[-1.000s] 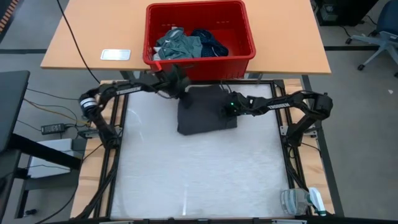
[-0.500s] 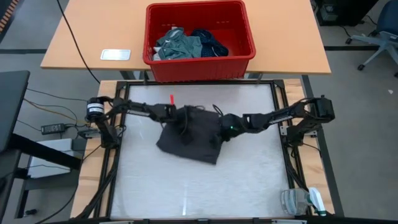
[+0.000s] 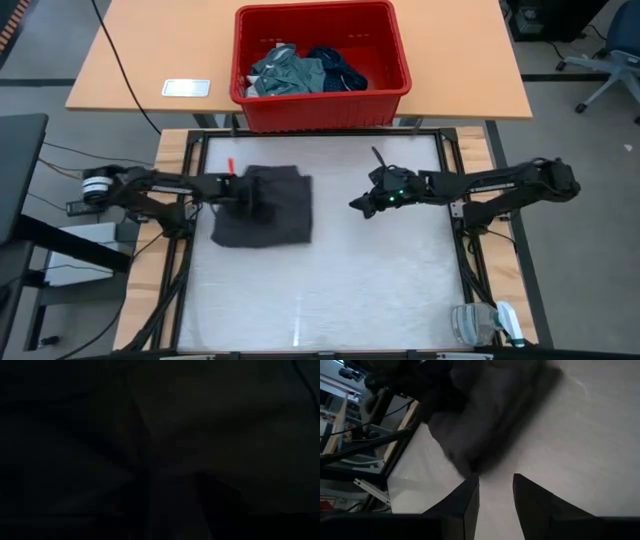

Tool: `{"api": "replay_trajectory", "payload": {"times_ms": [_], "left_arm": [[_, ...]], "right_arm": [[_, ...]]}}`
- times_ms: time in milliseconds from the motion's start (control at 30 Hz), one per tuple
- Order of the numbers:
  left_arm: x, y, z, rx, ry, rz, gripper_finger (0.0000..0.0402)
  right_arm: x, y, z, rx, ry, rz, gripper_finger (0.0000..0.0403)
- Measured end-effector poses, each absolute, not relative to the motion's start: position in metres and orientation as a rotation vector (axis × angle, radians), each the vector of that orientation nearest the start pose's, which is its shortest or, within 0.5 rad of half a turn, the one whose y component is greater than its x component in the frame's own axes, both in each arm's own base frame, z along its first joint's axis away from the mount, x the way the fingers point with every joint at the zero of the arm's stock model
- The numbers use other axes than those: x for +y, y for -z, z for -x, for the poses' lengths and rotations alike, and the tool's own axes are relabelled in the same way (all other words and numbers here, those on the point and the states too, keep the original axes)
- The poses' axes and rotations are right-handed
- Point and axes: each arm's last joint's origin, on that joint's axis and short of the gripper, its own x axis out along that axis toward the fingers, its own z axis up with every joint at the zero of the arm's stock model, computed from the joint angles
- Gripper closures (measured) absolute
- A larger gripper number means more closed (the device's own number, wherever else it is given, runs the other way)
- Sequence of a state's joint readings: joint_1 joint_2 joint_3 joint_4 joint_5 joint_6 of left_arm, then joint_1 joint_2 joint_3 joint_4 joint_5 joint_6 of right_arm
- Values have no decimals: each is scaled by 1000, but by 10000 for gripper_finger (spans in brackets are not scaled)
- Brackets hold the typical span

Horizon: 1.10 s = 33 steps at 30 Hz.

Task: Fold laundry
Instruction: Fold the black pants, then remove the dark green polo from the red bin

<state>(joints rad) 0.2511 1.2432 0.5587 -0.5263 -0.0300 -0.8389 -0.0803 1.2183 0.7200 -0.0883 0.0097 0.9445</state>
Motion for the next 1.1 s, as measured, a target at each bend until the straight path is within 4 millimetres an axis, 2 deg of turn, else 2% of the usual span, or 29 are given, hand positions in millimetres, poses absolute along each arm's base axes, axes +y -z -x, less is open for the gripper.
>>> {"api": "replay_trajectory", "payload": {"times_ms": [133, 300, 433, 533, 667, 800, 900, 1000, 1100], "left_arm": [[51, -169, -171, 986, -748, 858, 228], [50, -202, -169, 819, -675, 853, 228], [52, -244, -174, 660, -610, 822, 228], [56, -281, -180, 550, -598, 733, 228], [72, -329, -194, 451, -625, 587, 228], [111, -368, -209, 405, -698, 436, 228], [157, -388, -216, 401, -762, 363, 228], [210, -392, -221, 414, -758, 380, 228], [256, -380, -228, 448, -736, 431, 228]], "right_arm": [[-20, -239, -244, 508, 359, -930, 277], [-18, -245, -239, 499, 347, -922, 277], [-18, -251, -235, 483, 324, -917, 277], [-21, -253, -233, 476, 312, -915, 277], [-32, -252, -237, 476, 339, -906, 277], [-48, -267, -249, 445, 336, -860, 277], [-66, -287, -261, 416, 355, -782, 277], [-91, -310, -273, 383, 400, -717, 277], [-119, -336, -282, 346, 467, -617, 277]]}}
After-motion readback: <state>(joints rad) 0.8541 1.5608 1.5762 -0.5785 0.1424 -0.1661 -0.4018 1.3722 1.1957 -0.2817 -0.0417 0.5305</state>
